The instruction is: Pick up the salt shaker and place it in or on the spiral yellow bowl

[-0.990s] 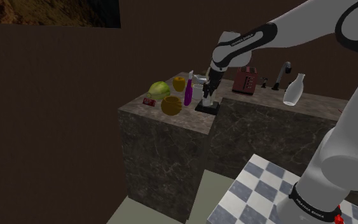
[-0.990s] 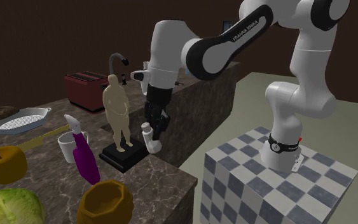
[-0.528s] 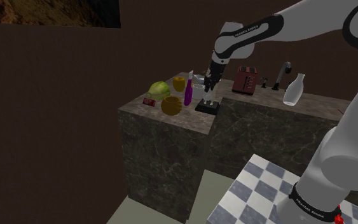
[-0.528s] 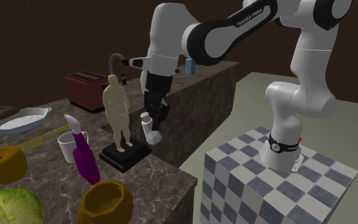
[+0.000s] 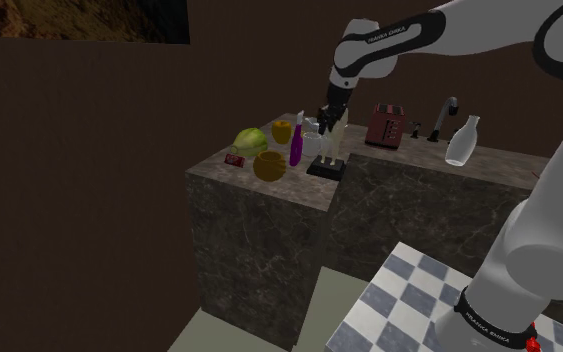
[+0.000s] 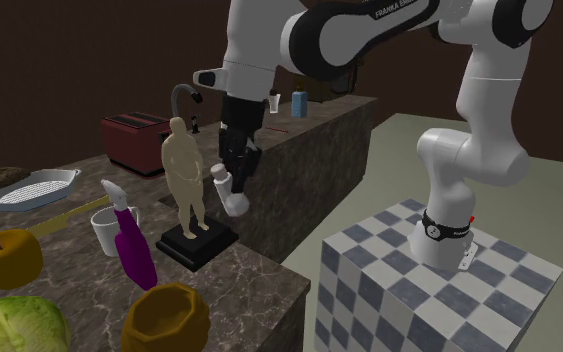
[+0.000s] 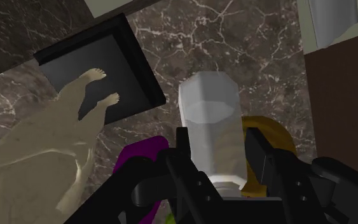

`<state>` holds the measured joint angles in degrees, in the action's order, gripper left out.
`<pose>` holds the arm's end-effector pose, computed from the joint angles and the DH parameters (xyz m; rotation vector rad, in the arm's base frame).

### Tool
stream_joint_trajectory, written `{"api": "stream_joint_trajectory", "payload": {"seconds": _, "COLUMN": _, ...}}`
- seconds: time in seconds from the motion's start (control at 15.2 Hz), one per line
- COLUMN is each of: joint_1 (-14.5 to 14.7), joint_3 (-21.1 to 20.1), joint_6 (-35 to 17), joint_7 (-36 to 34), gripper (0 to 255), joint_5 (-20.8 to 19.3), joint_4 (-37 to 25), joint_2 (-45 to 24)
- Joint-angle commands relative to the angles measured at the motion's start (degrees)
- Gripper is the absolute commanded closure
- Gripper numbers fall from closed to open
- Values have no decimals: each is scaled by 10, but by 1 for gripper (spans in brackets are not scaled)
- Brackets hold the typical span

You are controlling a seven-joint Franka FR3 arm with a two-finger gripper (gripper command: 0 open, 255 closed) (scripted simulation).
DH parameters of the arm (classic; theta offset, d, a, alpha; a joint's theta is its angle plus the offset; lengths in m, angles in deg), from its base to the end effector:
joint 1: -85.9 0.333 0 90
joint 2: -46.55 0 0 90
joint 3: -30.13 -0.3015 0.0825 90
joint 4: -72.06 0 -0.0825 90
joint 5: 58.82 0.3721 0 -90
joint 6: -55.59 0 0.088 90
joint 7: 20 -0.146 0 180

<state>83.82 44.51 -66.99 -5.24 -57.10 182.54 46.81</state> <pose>0.5531 -0.1612 0.4599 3.0920 -0.0668 0.3340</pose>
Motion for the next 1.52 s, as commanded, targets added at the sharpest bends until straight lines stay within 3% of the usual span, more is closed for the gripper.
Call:
{"api": "stream_joint_trajectory", "payload": {"seconds": 0.0, "joint_1": 7, "joint_3": -7, "joint_6": 9, "joint_7": -13, "gripper": 255, "joint_5": 4, "joint_4": -34, "joint_2": -26}}
{"api": "stream_joint_trajectory", "payload": {"seconds": 0.46, "joint_1": 28, "joint_3": -29, "joint_6": 60, "joint_7": -59, "gripper": 255, "joint_5": 18, "joint_4": -214, "joint_2": -157}}
{"api": "stream_joint_trajectory", "payload": {"seconds": 0.86, "joint_1": 36, "joint_3": -43, "joint_6": 137, "joint_7": -94, "gripper": 255, "joint_5": 29, "joint_4": -428, "joint_2": -295}}
{"api": "stream_joint_trajectory", "payload": {"seconds": 1.45, "joint_1": 40, "joint_3": -44, "joint_6": 65, "joint_7": -93, "gripper": 255, "joint_5": 29, "joint_4": -353, "joint_2": -291}}
